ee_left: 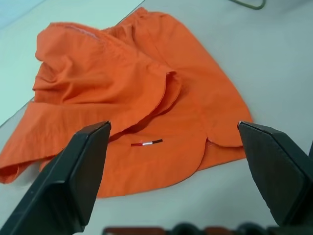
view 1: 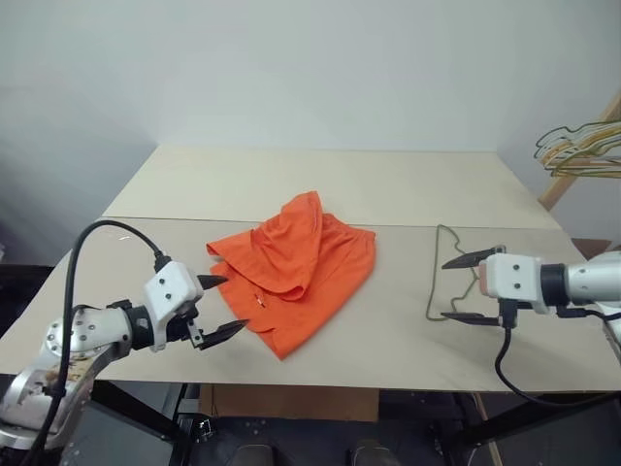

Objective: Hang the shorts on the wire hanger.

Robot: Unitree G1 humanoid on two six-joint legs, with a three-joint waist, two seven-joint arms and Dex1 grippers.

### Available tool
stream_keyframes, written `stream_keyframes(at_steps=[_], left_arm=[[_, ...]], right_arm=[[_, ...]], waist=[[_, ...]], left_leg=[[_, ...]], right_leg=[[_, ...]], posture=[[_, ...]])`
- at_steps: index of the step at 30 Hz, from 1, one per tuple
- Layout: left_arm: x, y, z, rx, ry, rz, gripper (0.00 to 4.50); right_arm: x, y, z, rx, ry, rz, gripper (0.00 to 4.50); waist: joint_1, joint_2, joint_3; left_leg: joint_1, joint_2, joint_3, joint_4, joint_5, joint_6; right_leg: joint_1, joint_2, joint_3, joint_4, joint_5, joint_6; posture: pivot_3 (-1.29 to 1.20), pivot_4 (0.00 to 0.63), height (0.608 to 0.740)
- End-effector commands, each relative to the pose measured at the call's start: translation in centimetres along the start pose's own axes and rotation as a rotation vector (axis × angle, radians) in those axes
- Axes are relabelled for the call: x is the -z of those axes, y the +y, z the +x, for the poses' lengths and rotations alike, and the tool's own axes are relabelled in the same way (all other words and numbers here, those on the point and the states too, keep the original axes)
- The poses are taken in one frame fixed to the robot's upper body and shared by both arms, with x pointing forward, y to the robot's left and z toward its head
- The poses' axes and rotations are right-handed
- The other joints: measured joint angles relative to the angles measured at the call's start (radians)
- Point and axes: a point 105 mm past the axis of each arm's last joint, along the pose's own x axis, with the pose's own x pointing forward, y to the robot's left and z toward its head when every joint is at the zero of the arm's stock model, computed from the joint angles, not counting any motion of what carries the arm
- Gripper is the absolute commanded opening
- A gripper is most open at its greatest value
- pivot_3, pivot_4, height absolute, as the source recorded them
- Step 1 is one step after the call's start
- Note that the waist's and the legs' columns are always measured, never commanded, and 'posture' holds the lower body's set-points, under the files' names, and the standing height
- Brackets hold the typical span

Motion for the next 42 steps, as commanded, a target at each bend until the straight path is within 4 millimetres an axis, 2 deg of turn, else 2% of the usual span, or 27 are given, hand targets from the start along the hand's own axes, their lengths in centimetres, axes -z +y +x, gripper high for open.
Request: stream_keyframes(at_steps=[1, 8, 12, 15, 19, 27, 30, 35, 38, 41, 42], left_arm=[[-1.2, -1.3, 0.9, 0.038, -0.047, 0.025, 4.5], [0.8, -4.0, 3.3, 0.139, 0.093, 0.095, 4.5], [1.2, -3.6, 4.8, 0.111, 0.144, 0.12, 4.5], [1.2, -4.2, 5.8, 0.138, 0.154, 0.128, 4.5], [2.6, -5.1, 6.3, 0.176, 0.222, 0.155, 4.5], [3.7, -4.5, 7.8, 0.12, 0.269, 0.11, 4.5], [4.3, -4.5, 8.1, 0.119, 0.294, 0.082, 3.89], [5.8, -4.8, 8.2, 0.138, 0.346, 0.074, 2.23], [6.0, -4.7, 8.3, 0.128, 0.348, 0.068, 1.17], [6.2, -4.2, 8.2, 0.118, 0.358, 0.079, 0.22], [6.2, -4.1, 8.2, 0.111, 0.359, 0.086, 0.05]], right_arm=[[-1.6, -0.9, -0.5, 0.071, -0.015, -0.025, 4.47], [-1.2, 1.4, 0.5, 0.126, 0.014, 0.027, 4.47], [-1.5, 1.9, 0.7, 0.146, 0.009, 0.045, 4.47], [-1.6, 2.2, 0.5, 0.151, 0.015, 0.053, 4.47], [-1.6, 2.3, 0.3, 0.155, 0.028, 0.054, 4.47], [-2.0, 2.2, 0.2, 0.132, 0.025, 0.035, 4.47], [-1.8, 2.1, 0.3, 0.127, 0.03, 0.031, 4.5], [-1.8, 2.1, 0.5, 0.118, 0.035, 0.025, 4.5], [-1.8, 2.1, 0.5, 0.116, 0.033, 0.024, 4.5], [-1.9, 2.2, 0.6, 0.114, 0.031, 0.022, 4.5], [-1.9, 2.2, 0.7, 0.113, 0.03, 0.021, 4.5]], waist=[[-0.001, 0.0, 0.0], [-0.004, 0.0, 0.0], [-0.017, 0.0, 0.0], [-0.027, 0.0, 0.0], [-0.048, 0.0, 0.0], [-0.055, -0.001, 0.0], [-0.055, -0.001, 0.0], [-0.055, 0.0, 0.0], [-0.055, 0.0, -0.001], [-0.055, 0.0, -0.001], [-0.055, 0.0, -0.001]], left_leg=[[0.0, 0.0, 0.0, 0.0, 0.0, 0.0], [-0.001, 0.0, 0.0, 0.0, 0.0, 0.0], [0.0, 0.0, 0.0, 0.0, 0.0, 0.0], [0.0, 0.0, 0.0, 0.0, 0.0, 0.0], [-0.001, 0.0, 0.0, 0.0, 0.0, 0.0], [-0.001, 0.0, -0.001, 0.0, 0.0, 0.0], [-0.001, -0.001, -0.001, 0.0, 0.0, 0.0], [0.0, -0.001, -0.001, 0.0, 0.0, 0.0], [0.0, -0.001, -0.001, 0.0, 0.0, 0.0], [0.001, -0.001, -0.001, 0.0, 0.0, 0.0], [0.001, -0.001, -0.001, 0.0, 0.0, 0.0]], right_leg=[[0.0, 0.0, 0.0, 0.0, 0.0, 0.0], [0.0, 0.0, 0.0, 0.0, 0.0, 0.0], [0.0, 0.001, 0.0, 0.0, 0.0, 0.001], [0.0, 0.001, 0.0, 0.0, 0.0, 0.001], [0.0, 0.0, 0.001, -0.001, 0.0, 0.001], [0.0, 0.001, 0.001, -0.001, -0.001, 0.003], [0.0, 0.0, 0.001, -0.001, -0.001, 0.002], [0.0, 0.001, 0.001, -0.001, 0.0, 0.002], [0.001, 0.001, 0.001, -0.001, -0.001, 0.002], [0.001, 0.001, 0.001, 0.0, -0.001, 0.003], [0.001, 0.001, 0.001, 0.0, -0.001, 0.003]], posture=[[0.03, 0.0, 0.74], [-0.02, 0.0, 0.74], [-0.04, 0.0, 0.74], [-0.06, 0.0, 0.74], [-0.07, 0.0, 0.74], [-0.06, 0.0, 0.74], [-0.06, 0.0, 0.74], [-0.06, 0.0, 0.74], [-0.06, 0.0, 0.74], [-0.06, 0.0, 0.74], [-0.06, 0.0, 0.74]])
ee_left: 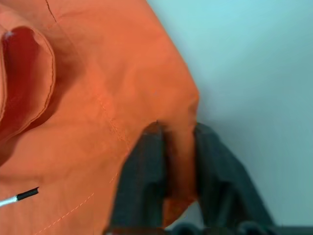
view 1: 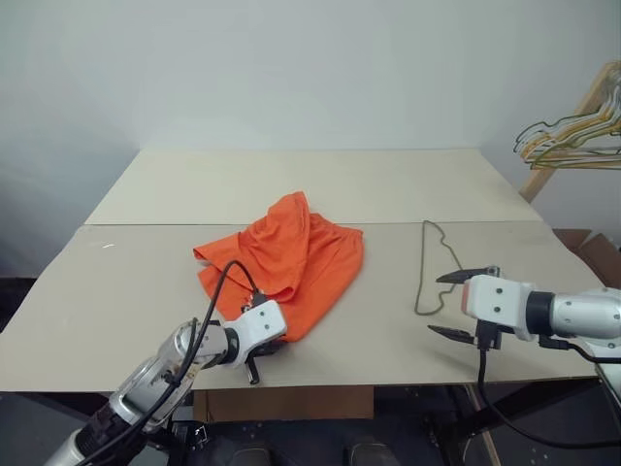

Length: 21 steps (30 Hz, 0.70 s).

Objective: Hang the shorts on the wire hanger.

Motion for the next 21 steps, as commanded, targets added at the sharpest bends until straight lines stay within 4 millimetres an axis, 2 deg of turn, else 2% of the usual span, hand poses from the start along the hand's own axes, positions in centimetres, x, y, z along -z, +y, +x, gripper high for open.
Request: stream_keyframes(at_steps=[1, 5, 7, 10, 12, 13, 18, 21], left_arm=[[1.3, 1.2, -0.2, -0.055, 0.064, 0.016, 0.05], [1.4, 1.8, -1.2, -0.078, 0.052, 0.059, 0.05], [1.3, 1.7, -2.9, -0.079, 0.036, 0.12, 0.05], [1.3, 1.6, -5.7, -0.08, 0.03, 0.152, 0.05], [1.5, 1.6, -6.8, -0.087, 0.028, 0.168, 0.05], [1.7, 1.7, -7.5, -0.099, 0.031, 0.176, 0.05], [1.9, 1.7, -9.5, -0.132, 0.02, 0.18, 0.05], [2.0, 1.9, -10.3, -0.155, 0.004, 0.152, 0.05]], right_arm=[[-0.8, -0.7, -0.2, 0.021, -0.011, -0.046, 4.5], [-1.1, -0.6, 0.4, 0.018, -0.02, -0.06, 4.5], [-1.2, -0.9, 1.1, 0.04, -0.024, -0.079, 4.5], [-0.9, -1.7, 3.1, 0.098, -0.008, -0.12, 4.5], [-0.7, -2.2, 4.2, 0.128, 0.001, -0.145, 4.5], [-0.7, -2.6, 5.4, 0.146, -0.001, -0.18, 4.5], [-1.2, -3.6, 9.9, 0.156, -0.026, -0.335, 4.5], [-1.7, -3.5, 11.4, 0.147, -0.072, -0.37, 4.5]], waist=[[0.0, 0.0, 0.0], [-0.005, 0.0, 0.0], [-0.011, 0.0, 0.0], [-0.027, -0.001, 0.0], [-0.021, 0.0, 0.0], [-0.017, 0.0, 0.0], [-0.005, -0.001, 0.001], [0.008, -0.001, 0.001]], left_leg=[[0.0, 0.0, 0.0, 0.0, 0.0, 0.0], [0.0, 0.0, 0.0, 0.0, 0.0, 0.0], [0.0, 0.001, 0.0, 0.0, 0.0, 0.0], [-0.001, 0.002, 0.0, -0.001, 0.0, 0.0], [-0.001, 0.002, 0.0, -0.001, 0.0, 0.0], [-0.001, 0.001, 0.0, -0.001, 0.0, 0.0], [-0.001, 0.001, 0.002, -0.001, 0.0, 0.0], [-0.002, 0.001, 0.001, -0.001, 0.0, 0.0]], right_leg=[[0.0, 0.0, 0.0, 0.0, 0.0, 0.0], [0.0, 0.0, 0.0, 0.0, 0.0, 0.0], [-0.001, 0.001, 0.0, 0.0, 0.001, -0.001], [-0.002, 0.002, 0.0, 0.001, 0.0, -0.004], [-0.003, 0.001, 0.0, 0.002, 0.0, -0.004], [-0.003, 0.0, 0.0, 0.002, 0.0, -0.004], [-0.003, -0.001, 0.0, 0.002, 0.0, -0.004], [-0.004, -0.001, 0.0, 0.002, 0.0, -0.004]], posture=[[-0.06, 0.0, 0.74], [-0.06, 0.0, 0.74], [-0.05, 0.0, 0.74], [-0.03, 0.0, 0.74], [-0.02, 0.0, 0.74], [0.0, 0.0, 0.74], [0.03, 0.0, 0.74], [0.04, 0.0, 0.74]])
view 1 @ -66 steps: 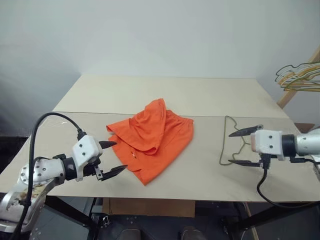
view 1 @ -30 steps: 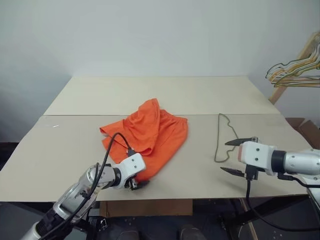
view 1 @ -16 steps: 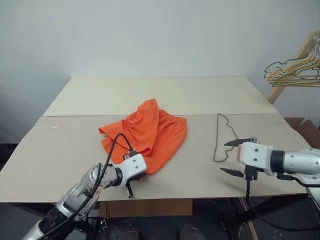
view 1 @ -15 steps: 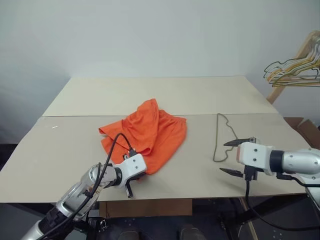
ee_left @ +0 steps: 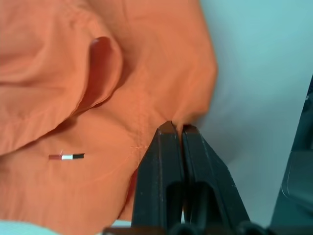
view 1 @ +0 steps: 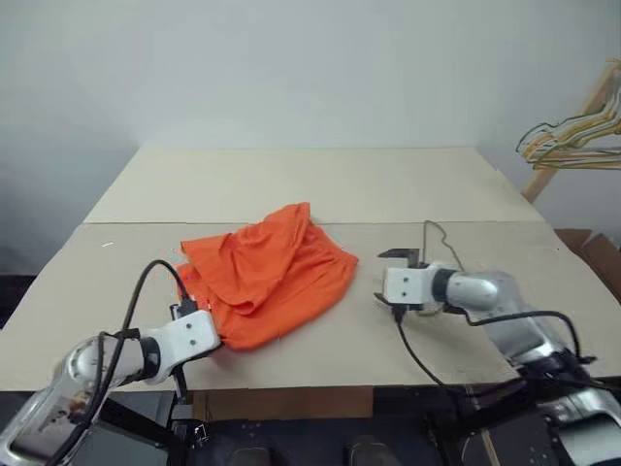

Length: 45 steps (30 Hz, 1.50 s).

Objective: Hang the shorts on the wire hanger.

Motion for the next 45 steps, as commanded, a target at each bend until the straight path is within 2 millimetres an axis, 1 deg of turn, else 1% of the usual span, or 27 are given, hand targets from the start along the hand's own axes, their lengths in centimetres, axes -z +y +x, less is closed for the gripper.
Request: stream_keyframes(at_steps=[1, 4, 6, 8, 15, 19, 22, 25, 30, 32, 33, 35, 36, 39, 41, 43, 45], left_arm=[[-1.1, 0.7, -1.3, -0.041, -0.047, 0.021, 0.05], [-0.9, 0.7, -2.1, -0.056, -0.048, 0.005, 0.05], [-0.8, 0.8, -2.5, -0.069, -0.05, -0.001, 0.05], [-0.8, 0.9, -2.8, -0.077, -0.054, -0.008, 0.05], [-0.9, 1.2, -3.6, -0.093, -0.072, -0.009, 0.05], [-0.7, 1.4, -4.0, -0.101, -0.065, -0.005, 0.05], [-0.6, 1.5, -4.1, -0.105, -0.062, -0.002, 0.05], [-0.5, 1.6, -4.0, -0.108, -0.062, -0.001, 0.0], [0.0, 1.5, -3.7, -0.107, -0.053, -0.004, 0.0], [0.2, 1.4, -3.7, -0.108, -0.048, -0.009, 0.0], [0.4, 1.4, -3.6, -0.107, -0.044, -0.011, 0.0], [0.7, 1.4, -3.6, -0.107, -0.039, -0.013, 0.0], [0.7, 1.4, -3.6, -0.107, -0.038, -0.013, 0.0], [0.8, 1.7, -3.3, -0.111, -0.04, -0.012, 0.0], [0.8, 1.9, -3.1, -0.116, -0.046, -0.008, 0.0], [0.9, 2.4, -2.9, -0.121, -0.039, 0.008, 0.0], [1.2, 2.6, -2.8, -0.12, -0.028, 0.022, 0.0]], right_arm=[[-0.9, -0.5, 1.1, 0.022, -0.059, -0.083, 4.5], [-1.1, 0.1, 2.3, 0.003, -0.082, -0.137, 4.5], [-1.3, 0.2, 3.0, 0.009, -0.104, -0.14, 4.5], [-1.4, 0.1, 3.7, 0.026, -0.109, -0.148, 4.5], [-1.9, -0.6, 5.3, 0.061, -0.147, -0.159, 4.5], [-1.8, -1.1, 6.3, 0.072, -0.142, -0.165, 4.5], [-1.5, -1.0, 6.8, 0.055, -0.131, -0.166, 4.5], [-1.8, -0.5, 6.9, 0.029, -0.165, -0.165, 3.87], [-1.6, -0.1, 7.0, 0.007, -0.159, -0.175, 2.12], [-1.5, 0.0, 7.0, 0.002, -0.16, -0.178, 1.29], [-1.5, 0.0, 6.9, 0.002, -0.16, -0.181, 1.03], [-1.4, 0.1, 6.7, -0.002, -0.16, -0.184, 0.28], [-1.3, 0.1, 6.6, -0.006, -0.161, -0.186, 0.06], [-0.8, 0.0, 5.7, -0.009, -0.149, -0.197, 0.06], [-0.3, -0.2, 4.7, -0.003, -0.133, -0.205, 0.06], [-0.1, -0.2, 2.5, -0.007, -0.128, -0.221, 0.06], [-0.5, 0.1, 0.8, -0.023, -0.132, -0.219, 0.06]], waist=[[0.006, 0.0, 0.0], [0.006, 0.0, 0.0], [0.007, 0.0, 0.0], [0.005, 0.0, 0.0], [0.003, 0.0, 0.0], [0.001, 0.0, 0.0], [0.001, 0.0, 0.0], [0.002, 0.0, 0.0], [0.002, 0.0, 0.0], [0.002, 0.0, 0.0], [0.001, 0.0, 0.0], [0.001, 0.0, 0.0], [0.001, 0.0, 0.0], [0.002, 0.0, 0.0], [0.009, 0.0, 0.0], [0.019, 0.0, 0.0], [0.026, 0.0, 0.0]], left_leg=[[0.0, 0.0, 0.0, 0.0, 0.0, 0.0], [-0.001, 0.0, 0.0, 0.0, 0.0, 0.0], [0.0, 0.0, 0.0, 0.0, 0.0, 0.0], [0.001, 0.0, 0.0, 0.0, 0.0, 0.0], [0.002, 0.0, 0.0, 0.0, 0.0, 0.0], [0.002, 0.0, -0.001, 0.0, 0.0, 0.0], [0.002, 0.0, -0.001, 0.0, 0.0, 0.0], [0.002, 0.0, -0.001, 0.0, 0.0, 0.0], [0.002, 0.0, -0.001, 0.0, 0.0, 0.0], [0.002, 0.0, -0.001, 0.0, 0.0, 0.0], [0.002, 0.0, -0.001, 0.0, 0.0, 0.0], [0.002, 0.0, -0.001, 0.0, 0.0, 0.0], [0.002, 0.0, -0.001, 0.0, 0.0, 0.0], [0.002, 0.0, -0.001, 0.0, 0.0, 0.0], [0.002, 0.0, -0.001, 0.0, 0.0, 0.0], [0.001, 0.0, -0.001, 0.0, 0.0, 0.0], [0.001, 0.0, -0.001, 0.0, 0.0, 0.0]], right_leg=[[0.0, 0.0, 0.0, 0.0, 0.0, 0.0], [0.0, -0.001, 0.0, 0.0, 0.0, 0.0], [0.0, -0.001, 0.0, 0.001, 0.0, 0.0], [0.001, 0.0, 0.0, 0.002, 0.0, -0.001], [0.001, 0.0, 0.0, 0.003, 0.001, -0.001], [0.001, 0.0, 0.0, 0.003, 0.001, -0.001], [0.001, 0.0, 0.0, 0.003, 0.001, -0.001], [0.001, 0.0, 0.0, 0.003, 0.001, -0.001], [0.001, 0.0, 0.0, 0.003, 0.001, -0.001], [0.001, 0.0, 0.0, 0.003, 0.001, -0.001], [0.001, 0.0, 0.0, 0.003, 0.001, -0.001], [0.001, 0.0, 0.0, 0.003, 0.001, -0.001], [0.001, 0.0, 0.0, 0.003, 0.001, -0.001], [0.001, 0.0, 0.0, 0.003, 0.001, -0.001], [0.001, -0.001, 0.0, 0.003, 0.001, -0.001], [0.001, -0.001, 0.0, 0.003, 0.001, -0.001], [0.001, -0.001, -0.001, 0.002, 0.001, -0.001]], posture=[[0.05, 0.0, 0.74], [0.06, 0.0, 0.74], [0.07, 0.0, 0.74], [0.08, 0.0, 0.74], [0.08, 0.0, 0.74], [0.09, 0.0, 0.74], [0.1, 0.0, 0.74], [0.1, 0.0, 0.74], [0.1, 0.0, 0.74], [0.1, 0.0, 0.74], [0.1, 0.0, 0.74], [0.1, 0.0, 0.74], [0.1, 0.0, 0.74], [0.08, 0.0, 0.74], [0.08, 0.0, 0.74], [0.07, 0.0, 0.74], [0.05, 0.0, 0.74]])
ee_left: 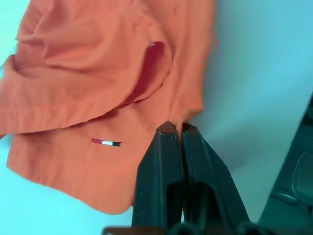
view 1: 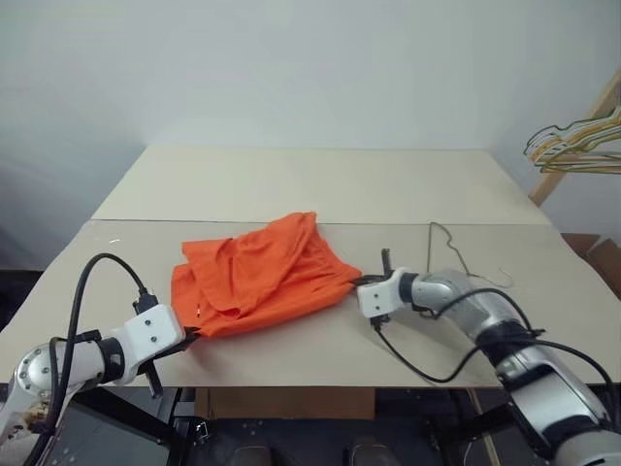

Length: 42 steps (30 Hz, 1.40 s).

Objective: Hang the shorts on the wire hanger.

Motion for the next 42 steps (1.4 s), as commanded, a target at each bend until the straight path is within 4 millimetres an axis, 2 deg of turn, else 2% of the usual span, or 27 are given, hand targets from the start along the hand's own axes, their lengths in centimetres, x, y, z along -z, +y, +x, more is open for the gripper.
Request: stream_keyframes(at_steps=[1, 5, 9, 11, 14, 15, 18, 20, 22, 24, 25, 27, 29, 31, 34, 36, 39, 42], left_arm=[[0.1, 0.9, 0.0, -0.02, 0.013, 0.052, 0.0], [0.6, 1.1, 0.2, 0.005, 0.03, 0.081, 0.0], [0.1, 1.0, 0.1, 0.039, 0.008, 0.082, 0.0], [-0.9, 1.2, 0.1, 0.058, -0.024, 0.101, 0.0], [-3.3, 3.8, 1.3, -0.033, -0.11, 0.131, 0.0], [-4.7, 5.6, 1.9, -0.109, -0.161, 0.143, 0.0], [-9.8, 12.9, 3.6, -0.446, -0.307, 0.198, 0.0], [-12.4, 16.7, 3.6, -0.657, -0.364, 0.234, 0.0], [-16.2, 20.8, 1.2, -0.948, -0.479, 0.248, 0.0], [-19.4, 22.4, -2.6, -1.109, -0.666, 0.201, 0.0], [-20.1, 22.4, -4.2, -1.134, -0.739, 0.183, 0.0], [-20.7, 22.0, -6.6, -1.144, -0.811, 0.203, 0.0], [-20.1, 20.3, -8.0, -1.023, -0.836, 0.223, 0.0], [-18.5, 18.0, -8.0, -0.876, -0.75, 0.316, 0.0], [-14.8, 14.1, -6.5, -0.619, -0.58, 0.32, 0.0], [-11.4, 10.2, -4.8, -0.375, -0.455, 0.262, 0.0], [-7.0, 5.3, -3.2, -0.112, -0.266, 0.207, 0.0], [-3.0, 1.2, -1.9, 0.061, -0.095, 0.175, 0.0]], right_arm=[[-1.2, -1.8, -3.2, 0.042, -0.012, 0.003, 0.06], [-3.8, 0.1, -5.6, -0.041, -0.046, 0.072, 0.06], [-5.4, 1.2, -6.4, -0.1, -0.057, 0.103, 0.06], [-5.8, 0.7, -6.3, -0.112, -0.06, 0.143, 0.06], [-4.8, -3.4, -5.3, -0.006, -0.022, 0.274, 0.06], [-4.0, -5.6, -5.0, 0.053, -0.003, 0.308, 0.06], [-1.0, -14.8, -4.5, 0.419, 0.09, 0.368, 0.06], [0.6, -19.1, -5.1, 0.626, 0.144, 0.413, 0.06], [2.0, -24.0, -7.8, 0.937, 0.269, 0.294, 0.06], [1.2, -27.1, -10.7, 1.174, 0.211, 0.281, 0.06], [0.8, -27.6, -11.4, 1.21, 0.169, 0.294, 0.06], [0.1, -27.5, -11.9, 1.226, 0.114, 0.268, 0.06], [-0.3, -25.7, -11.0, 1.141, 0.072, 0.226, 0.06], [-0.6, -22.7, -9.3, 1.003, 0.057, 0.173, 0.06], [-1.2, -17.9, -7.1, 0.814, 0.026, 0.149, 0.06], [-2.0, -13.9, -5.4, 0.65, 0.002, 0.073, 0.06], [-2.8, -9.6, -3.8, 0.484, -0.024, -0.04, 0.06], [-3.1, -6.3, -2.8, 0.341, -0.052, -0.096, 0.06]], waist=[[0.005, 0.0, 0.0], [0.002, 0.0, 0.0], [-0.003, 0.0, 0.0], [-0.003, 0.0, 0.0], [-0.002, 0.0, 0.0], [-0.001, 0.0, 0.0], [0.005, -0.001, 0.001], [0.005, -0.002, 0.0], [0.006, -0.004, -0.002], [0.003, -0.007, -0.004], [-0.001, -0.008, -0.004], [-0.023, -0.008, -0.005], [-0.053, -0.007, -0.005], [-0.083, -0.006, -0.006], [-0.108, -0.006, -0.006], [-0.115, -0.005, -0.005], [-0.122, -0.004, -0.004], [-0.11, -0.003, 0.0]], left_leg=[[0.0, 0.0, 0.0, 0.0, 0.0, 0.0], [0.0, 0.001, 0.0, 0.0, 0.0, 0.0], [0.001, 0.001, 0.001, 0.0, 0.0, 0.0], [0.001, 0.001, 0.001, 0.0, 0.0, 0.0], [0.001, 0.001, 0.001, 0.001, 0.0, 0.0], [0.001, 0.001, 0.001, 0.001, 0.001, 0.0], [0.001, 0.0, -0.002, 0.001, 0.006, -0.003], [-0.002, 0.0, -0.005, 0.001, 0.007, -0.004], [-0.005, -0.001, -0.006, 0.0, 0.005, -0.007], [-0.023, -0.002, -0.007, 0.0, 0.009, -0.014], [-0.033, -0.002, -0.006, 0.0, 0.013, -0.022], [-0.043, -0.003, -0.002, 0.001, 0.014, -0.027], [-0.043, -0.002, -0.001, -0.001, 0.011, -0.026], [-0.042, -0.002, -0.002, -0.002, 0.008, -0.023], [-0.041, -0.002, -0.005, -0.001, 0.006, -0.021], [-0.041, -0.002, -0.006, 0.001, 0.003, -0.014], [-0.035, -0.002, -0.005, 0.001, 0.005, -0.011], [-0.006, 0.001, 0.003, 0.0, 0.006, -0.01]], right_leg=[[0.0, 0.0, 0.0, 0.0, 0.0, 0.0], [0.0, 0.001, 0.0, 0.001, 0.0, 0.0], [0.0, 0.001, 0.0, 0.0, 0.0, 0.0], [0.0, 0.001, 0.0, 0.0, 0.0, 0.0], [0.0, 0.002, 0.0, 0.0, 0.0, 0.0], [0.0, 0.002, 0.0, 0.0, 0.0, 0.0], [0.001, 0.003, -0.002, 0.0, 0.004, 0.0], [0.0, 0.003, -0.005, -0.001, 0.005, 0.0], [-0.005, 0.001, -0.005, 0.0, 0.006, -0.001], [-0.023, -0.001, -0.006, 0.003, 0.006, -0.001], [-0.034, -0.002, -0.006, 0.009, 0.007, -0.001], [-0.051, -0.005, -0.006, 0.017, 0.008, -0.001], [-0.052, -0.005, -0.007, 0.018, 0.008, 0.0], [-0.052, -0.004, -0.007, 0.017, 0.007, 0.0], [-0.05, -0.004, -0.007, 0.016, 0.006, 0.001], [-0.048, -0.004, -0.003, 0.012, 0.006, 0.002], [-0.043, -0.004, -0.001, 0.013, 0.006, 0.002], [-0.016, 0.0, -0.003, 0.009, 0.005, -0.002]], posture=[[0.05, 0.0, 0.74], [0.03, 0.0, 0.74], [0.02, 0.0, 0.74], [0.0, 0.0, 0.74], [0.01, 0.0, 0.74], [0.01, 0.0, 0.74], [0.01, 0.0, 0.74], [0.01, 0.0, 0.74], [0.0, 0.0, 0.74], [-0.01, 0.0, 0.74], [-0.01, 0.0, 0.74], [-0.02, 0.0, 0.74], [-0.02, 0.0, 0.74], [-0.01, 0.0, 0.74], [0.0, 0.0, 0.74], [0.0, 0.0, 0.74], [0.0, 0.0, 0.74], [0.0, 0.0, 0.74]])
